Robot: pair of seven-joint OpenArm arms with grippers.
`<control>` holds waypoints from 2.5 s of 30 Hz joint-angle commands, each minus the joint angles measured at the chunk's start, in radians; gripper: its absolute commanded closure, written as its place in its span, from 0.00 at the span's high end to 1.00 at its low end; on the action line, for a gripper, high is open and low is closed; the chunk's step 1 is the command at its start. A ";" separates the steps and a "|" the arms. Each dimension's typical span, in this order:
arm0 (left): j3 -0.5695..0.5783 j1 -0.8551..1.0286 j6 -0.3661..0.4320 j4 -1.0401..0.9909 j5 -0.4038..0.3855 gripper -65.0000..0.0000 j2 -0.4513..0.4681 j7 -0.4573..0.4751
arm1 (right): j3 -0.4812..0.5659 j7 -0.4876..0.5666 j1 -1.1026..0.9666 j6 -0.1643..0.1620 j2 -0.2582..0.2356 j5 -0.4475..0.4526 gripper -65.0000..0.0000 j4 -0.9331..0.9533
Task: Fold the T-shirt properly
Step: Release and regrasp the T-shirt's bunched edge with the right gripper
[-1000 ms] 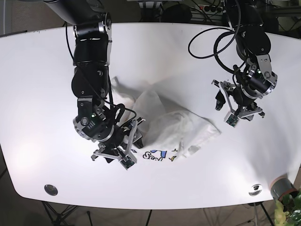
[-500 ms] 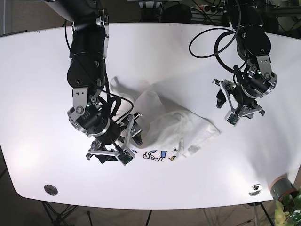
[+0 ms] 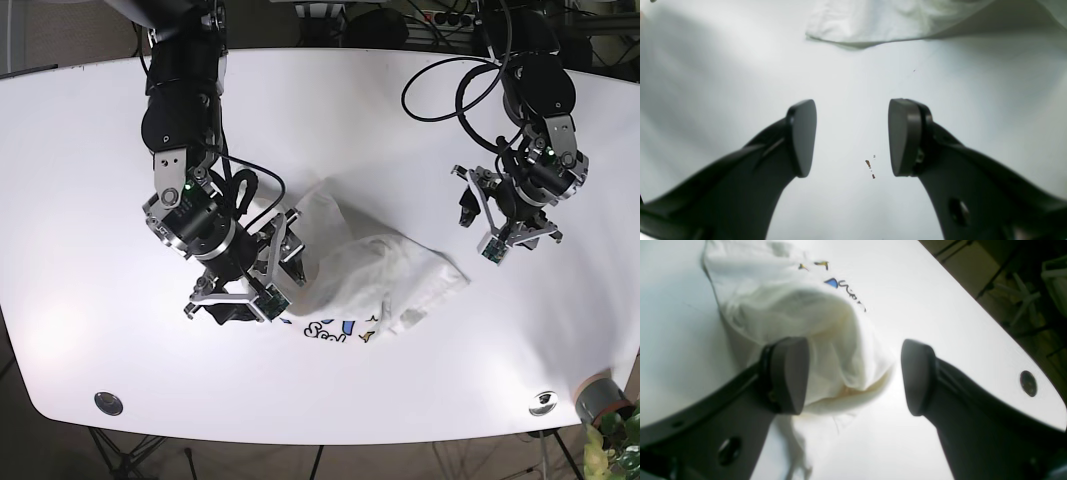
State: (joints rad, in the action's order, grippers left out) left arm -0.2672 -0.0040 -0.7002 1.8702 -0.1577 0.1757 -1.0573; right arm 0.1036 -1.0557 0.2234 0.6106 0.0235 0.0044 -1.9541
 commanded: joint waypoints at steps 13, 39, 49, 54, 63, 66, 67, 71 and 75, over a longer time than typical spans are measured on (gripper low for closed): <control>-0.004 -0.003 0.002 0.015 -0.009 0.48 0.011 0.015 | -0.052 0.150 0.081 -0.007 -0.023 0.007 0.35 0.183; 0.009 -0.011 0.002 0.022 -0.013 0.48 0.002 0.015 | -0.121 0.021 0.360 -0.007 -0.044 0.016 0.02 0.154; 0.101 -0.011 0.002 0.024 -0.009 0.48 -0.034 0.059 | -0.084 -0.087 0.680 0.002 -0.044 0.018 0.10 0.229; 0.101 0.014 0.002 0.021 -0.007 0.48 -0.034 0.127 | -0.064 -0.119 0.615 -0.001 -0.044 0.016 0.57 0.181; 0.098 0.019 0.002 0.018 -0.007 0.48 -0.028 0.128 | -0.106 -0.087 0.342 0.001 0.006 0.016 0.86 0.118; 0.098 0.019 0.002 0.018 -0.007 0.48 -0.028 0.128 | -0.124 -0.024 0.253 0.001 0.017 0.016 0.82 0.124; 0.098 0.019 0.002 0.016 -0.007 0.48 -0.028 0.128 | -0.124 -0.002 0.232 0.001 0.017 0.016 0.81 0.127; 0.098 0.020 0.002 0.016 -0.007 0.48 -0.028 0.128 | -0.127 0.058 0.187 0.001 0.019 0.016 0.77 0.193; 0.098 0.020 0.002 0.016 -0.007 0.48 -0.029 0.128 | -0.141 0.111 0.175 0.001 0.014 0.016 0.77 0.272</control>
State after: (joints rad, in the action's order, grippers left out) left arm -0.1673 0.0303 -0.6998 1.8713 -0.1539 0.1410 -0.9489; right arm -0.0277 -1.0008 0.3714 0.6106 0.0383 0.0051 -1.6924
